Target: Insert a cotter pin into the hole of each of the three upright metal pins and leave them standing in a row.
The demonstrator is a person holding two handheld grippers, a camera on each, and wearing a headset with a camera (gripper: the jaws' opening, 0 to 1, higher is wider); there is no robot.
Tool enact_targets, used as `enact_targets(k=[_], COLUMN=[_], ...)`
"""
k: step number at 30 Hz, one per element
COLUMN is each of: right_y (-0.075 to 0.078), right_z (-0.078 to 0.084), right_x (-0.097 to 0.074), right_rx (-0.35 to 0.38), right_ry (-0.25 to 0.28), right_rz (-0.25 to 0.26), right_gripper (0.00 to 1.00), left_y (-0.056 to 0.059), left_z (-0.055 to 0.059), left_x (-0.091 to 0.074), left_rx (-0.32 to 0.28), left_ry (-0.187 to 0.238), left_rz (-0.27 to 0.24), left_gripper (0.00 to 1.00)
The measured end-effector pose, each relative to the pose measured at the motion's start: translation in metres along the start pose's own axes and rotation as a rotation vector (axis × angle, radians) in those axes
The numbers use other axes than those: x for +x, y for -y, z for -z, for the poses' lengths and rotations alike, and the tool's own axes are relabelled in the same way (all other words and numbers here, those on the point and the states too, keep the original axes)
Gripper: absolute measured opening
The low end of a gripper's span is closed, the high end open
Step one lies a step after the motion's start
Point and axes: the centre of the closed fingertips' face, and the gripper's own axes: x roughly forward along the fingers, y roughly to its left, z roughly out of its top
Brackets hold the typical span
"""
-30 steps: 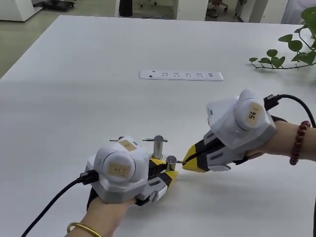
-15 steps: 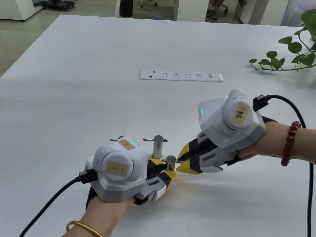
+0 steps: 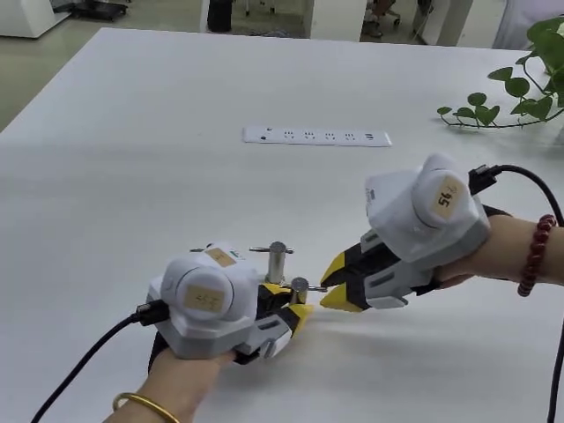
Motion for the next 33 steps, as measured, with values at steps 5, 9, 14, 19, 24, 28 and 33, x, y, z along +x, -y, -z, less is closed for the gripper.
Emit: enact_targets(k=[5,9,14,19,24,28,33], right_y=[0.000,0.002,0.002,0.001,0.000,0.000,0.001], right_z=[-0.001,-0.003,-0.004,-0.006,-0.010,-0.011,-0.013], right_x=[-0.001,0.000,0.001,0.003,0.005,0.006,0.007], right_rx=[0.000,-0.009,-0.016,-0.041,-0.092,-0.110,-0.127], right_ry=[-0.001,0.000,-0.004,-0.006,-0.001,0.000,0.003], right_rz=[0.009,0.020,0.019,0.020,0.015,0.015,0.011], right_gripper=[0.00,0.00,0.00,0.00,0.00,0.00,0.00], left_y=[0.000,0.000,0.000,0.000,0.000,0.000,0.000], left_z=[0.000,0.000,0.000,0.000,0.000,0.001,0.001], left_x=[0.000,0.000,0.000,0.000,0.000,0.000,0.000], left_rx=[-0.001,0.001,0.002,0.000,-0.009,-0.012,-0.031], left_ry=[-0.001,-0.003,-0.004,-0.004,-0.005,-0.005,-0.004], left_rz=[-0.001,-0.002,-0.001,-0.001,0.001,0.002,0.001], left_gripper=[0.11,0.11,0.11,0.11,0.11,0.11,0.11])
